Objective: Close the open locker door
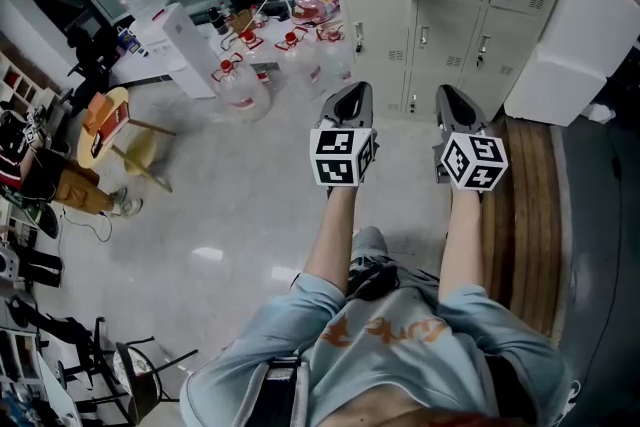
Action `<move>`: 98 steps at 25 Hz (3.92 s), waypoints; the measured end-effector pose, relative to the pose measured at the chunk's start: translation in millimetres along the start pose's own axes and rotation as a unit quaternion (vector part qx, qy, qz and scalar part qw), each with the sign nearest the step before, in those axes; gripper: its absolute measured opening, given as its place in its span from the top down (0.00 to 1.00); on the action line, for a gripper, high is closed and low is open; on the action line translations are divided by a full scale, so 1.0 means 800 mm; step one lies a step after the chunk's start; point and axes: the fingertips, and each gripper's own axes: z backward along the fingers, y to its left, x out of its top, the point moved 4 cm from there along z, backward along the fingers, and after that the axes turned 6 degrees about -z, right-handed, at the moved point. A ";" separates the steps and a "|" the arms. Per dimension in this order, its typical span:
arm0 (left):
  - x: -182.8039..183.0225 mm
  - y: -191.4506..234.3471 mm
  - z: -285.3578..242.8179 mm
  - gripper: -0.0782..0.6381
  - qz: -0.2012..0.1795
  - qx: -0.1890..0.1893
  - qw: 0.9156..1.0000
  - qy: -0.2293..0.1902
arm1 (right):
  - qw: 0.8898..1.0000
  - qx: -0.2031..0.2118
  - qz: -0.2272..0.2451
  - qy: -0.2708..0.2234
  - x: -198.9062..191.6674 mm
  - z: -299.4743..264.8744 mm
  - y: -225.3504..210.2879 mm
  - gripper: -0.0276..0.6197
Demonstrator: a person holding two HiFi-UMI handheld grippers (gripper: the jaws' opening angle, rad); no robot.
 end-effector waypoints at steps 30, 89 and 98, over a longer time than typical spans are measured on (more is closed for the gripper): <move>-0.011 0.168 -0.290 0.86 0.048 -0.054 0.997 -0.017 | 0.999 -0.010 0.031 -0.037 0.046 -0.313 -0.089 0.89; -0.106 0.404 -0.462 0.86 0.090 -0.028 0.995 0.041 | 0.989 0.134 0.021 -0.055 0.036 -0.620 -0.033 0.77; -0.102 0.460 -0.499 0.86 0.088 -0.027 0.995 0.038 | 0.989 0.123 0.046 -0.061 0.027 -0.694 -0.018 0.78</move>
